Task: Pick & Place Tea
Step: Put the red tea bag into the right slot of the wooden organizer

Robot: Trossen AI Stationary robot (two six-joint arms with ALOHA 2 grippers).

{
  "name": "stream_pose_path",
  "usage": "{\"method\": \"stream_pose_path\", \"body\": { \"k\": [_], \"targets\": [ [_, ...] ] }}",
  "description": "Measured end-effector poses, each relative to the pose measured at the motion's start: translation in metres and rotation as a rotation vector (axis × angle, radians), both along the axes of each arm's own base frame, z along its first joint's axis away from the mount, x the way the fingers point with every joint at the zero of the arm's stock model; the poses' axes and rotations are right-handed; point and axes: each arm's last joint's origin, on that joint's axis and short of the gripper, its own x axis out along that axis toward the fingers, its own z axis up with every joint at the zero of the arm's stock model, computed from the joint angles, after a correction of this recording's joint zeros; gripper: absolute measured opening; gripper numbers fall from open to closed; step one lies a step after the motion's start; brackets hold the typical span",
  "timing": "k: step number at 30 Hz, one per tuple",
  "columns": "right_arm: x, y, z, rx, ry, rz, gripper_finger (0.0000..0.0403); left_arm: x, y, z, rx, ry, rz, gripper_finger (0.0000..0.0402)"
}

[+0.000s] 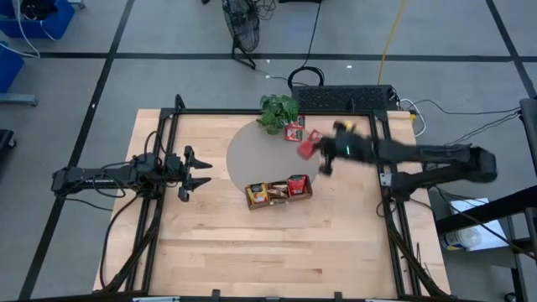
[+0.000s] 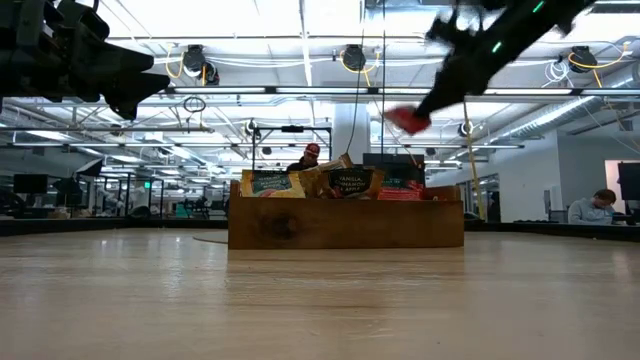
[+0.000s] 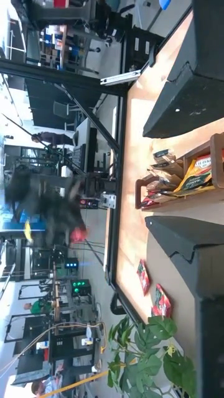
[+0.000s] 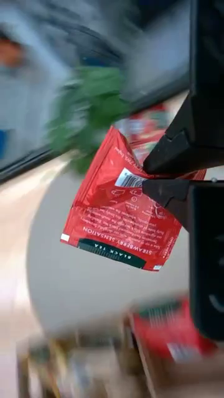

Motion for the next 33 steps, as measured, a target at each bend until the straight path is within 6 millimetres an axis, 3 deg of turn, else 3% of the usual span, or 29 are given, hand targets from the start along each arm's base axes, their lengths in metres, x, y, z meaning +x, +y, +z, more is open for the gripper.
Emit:
{"method": "stream_pose_path", "body": {
  "k": [5, 8, 10, 19, 33],
  "targets": [
    [0.009, 0.089, -0.013, -0.422, 0.171, 0.193, 0.0001, 0.0, 0.0, 0.0, 0.0, 0.0, 0.0, 0.0214],
    [0.015, 0.122, -0.031, -0.599, 0.267, 0.276, 0.0001, 0.0, 0.0, 0.0, 0.0, 0.0, 0.0, 0.0214],
    [0.024, 0.134, -0.04, -0.664, 0.319, 0.302, 0.0001, 0.0, 0.0, 0.0, 0.0, 0.0, 0.0, 0.0214],
    [0.067, 0.146, -0.063, -0.847, 0.596, 0.408, 0.0, 0.0, 0.0, 0.0, 0.0, 0.0, 0.0, 0.0214],
    [0.071, 0.14, -0.068, -0.711, 0.62, 0.399, 0.0, 0.0, 0.0, 0.0, 0.0, 0.0, 0.0, 0.0214]
  ]
}}
